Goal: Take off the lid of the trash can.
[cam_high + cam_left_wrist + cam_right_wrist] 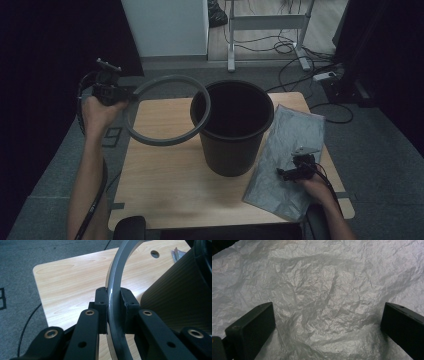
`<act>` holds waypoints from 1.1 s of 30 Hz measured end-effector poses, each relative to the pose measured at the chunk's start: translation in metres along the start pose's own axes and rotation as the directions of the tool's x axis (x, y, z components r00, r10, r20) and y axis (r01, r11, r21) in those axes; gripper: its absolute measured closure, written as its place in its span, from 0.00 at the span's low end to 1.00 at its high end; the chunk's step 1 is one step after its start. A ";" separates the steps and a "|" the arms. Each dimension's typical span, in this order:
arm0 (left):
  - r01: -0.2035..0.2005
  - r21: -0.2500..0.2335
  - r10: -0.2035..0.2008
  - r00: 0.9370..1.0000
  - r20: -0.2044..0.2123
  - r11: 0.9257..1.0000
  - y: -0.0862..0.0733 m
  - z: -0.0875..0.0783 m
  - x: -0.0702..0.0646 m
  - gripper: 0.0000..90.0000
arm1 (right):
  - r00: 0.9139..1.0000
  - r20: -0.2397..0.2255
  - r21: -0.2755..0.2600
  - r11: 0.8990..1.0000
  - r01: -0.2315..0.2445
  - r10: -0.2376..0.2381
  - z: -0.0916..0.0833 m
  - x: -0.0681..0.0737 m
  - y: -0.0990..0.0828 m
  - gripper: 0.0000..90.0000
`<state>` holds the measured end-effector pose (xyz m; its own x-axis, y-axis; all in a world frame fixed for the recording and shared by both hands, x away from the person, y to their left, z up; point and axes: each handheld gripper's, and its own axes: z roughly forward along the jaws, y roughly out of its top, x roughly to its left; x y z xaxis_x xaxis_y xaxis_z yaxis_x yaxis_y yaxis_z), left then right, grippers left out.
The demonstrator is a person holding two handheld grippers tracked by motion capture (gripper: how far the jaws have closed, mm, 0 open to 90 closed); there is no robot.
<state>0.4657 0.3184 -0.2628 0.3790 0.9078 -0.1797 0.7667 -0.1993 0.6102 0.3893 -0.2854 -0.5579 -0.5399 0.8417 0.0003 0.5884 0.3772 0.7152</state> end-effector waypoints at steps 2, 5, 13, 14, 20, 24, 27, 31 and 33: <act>0.008 -0.001 -0.008 1.000 -0.003 1.000 -0.003 -0.002 0.004 0.87 | 1.000 0.000 0.000 1.000 0.000 0.000 0.000 0.000 0.000 0.00; 0.019 -0.002 -0.019 1.000 -0.010 1.000 -0.008 -0.006 0.010 0.87 | 1.000 0.000 0.000 1.000 0.000 0.000 0.000 0.000 0.000 0.00; 0.047 -0.006 -0.047 0.999 -0.022 0.999 -0.020 -0.011 0.025 0.87 | 1.000 0.000 0.000 1.000 0.000 0.000 0.000 0.000 0.000 0.00; 0.050 -0.005 -0.050 0.998 -0.023 0.999 -0.022 -0.012 0.027 0.87 | 1.000 0.000 0.000 1.000 0.000 0.000 0.000 0.000 0.000 0.00; 0.070 -0.009 -0.070 0.997 -0.032 0.998 -0.029 -0.016 0.036 0.87 | 1.000 0.000 0.000 1.000 0.000 0.000 0.000 0.000 0.000 0.00; 0.082 -0.014 -0.083 0.996 -0.034 0.997 -0.034 -0.019 0.042 0.87 | 1.000 0.000 0.000 1.000 0.000 0.000 0.000 0.000 0.000 0.00; 0.090 -0.013 -0.090 0.995 -0.036 0.996 -0.038 -0.020 0.045 0.87 | 1.000 0.000 0.000 1.000 0.000 0.000 0.000 0.000 0.000 0.00; 0.098 -0.009 -0.099 0.994 -0.036 0.995 -0.042 -0.018 0.049 0.87 | 1.000 0.000 0.000 1.000 0.000 0.000 0.000 0.000 0.000 0.00; 0.105 -0.008 -0.105 0.994 -0.033 0.994 -0.045 -0.016 0.051 0.87 | 1.000 0.000 0.000 1.000 0.000 0.000 0.000 0.000 0.000 0.00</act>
<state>0.4425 0.3797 -0.2872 0.2787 0.9355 -0.2172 0.7984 -0.0999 0.5938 0.3893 -0.2853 -0.5579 -0.5397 0.8419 0.0005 0.5886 0.3769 0.7152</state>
